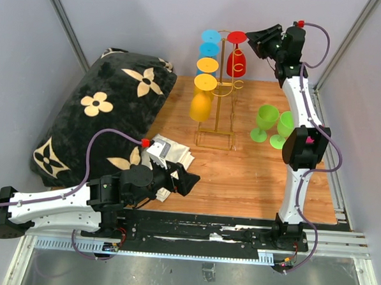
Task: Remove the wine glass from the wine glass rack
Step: Pick up the wine glass from the wine rack.
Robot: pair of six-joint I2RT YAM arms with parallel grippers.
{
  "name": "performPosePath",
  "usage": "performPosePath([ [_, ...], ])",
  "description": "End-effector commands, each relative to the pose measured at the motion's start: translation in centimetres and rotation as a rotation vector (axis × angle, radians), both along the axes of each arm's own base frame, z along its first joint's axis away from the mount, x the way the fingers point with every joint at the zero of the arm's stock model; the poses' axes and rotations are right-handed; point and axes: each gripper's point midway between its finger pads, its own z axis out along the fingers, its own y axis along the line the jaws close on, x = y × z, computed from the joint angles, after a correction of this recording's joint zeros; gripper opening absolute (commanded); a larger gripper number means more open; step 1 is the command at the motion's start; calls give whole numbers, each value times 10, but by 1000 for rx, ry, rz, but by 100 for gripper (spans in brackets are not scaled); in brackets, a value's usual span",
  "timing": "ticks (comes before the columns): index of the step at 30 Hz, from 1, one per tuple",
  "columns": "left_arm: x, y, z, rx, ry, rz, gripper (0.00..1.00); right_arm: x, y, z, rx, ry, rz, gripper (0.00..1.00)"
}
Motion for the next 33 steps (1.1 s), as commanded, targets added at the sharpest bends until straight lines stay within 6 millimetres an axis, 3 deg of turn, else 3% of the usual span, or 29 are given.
performPosePath([
  [1,4,2,15,-40,-9,31,100,-1,20,15,9,-29,20,38],
  [33,5,-10,16,-25,-8,11,100,-1,8,17,-70,-28,-53,13],
])
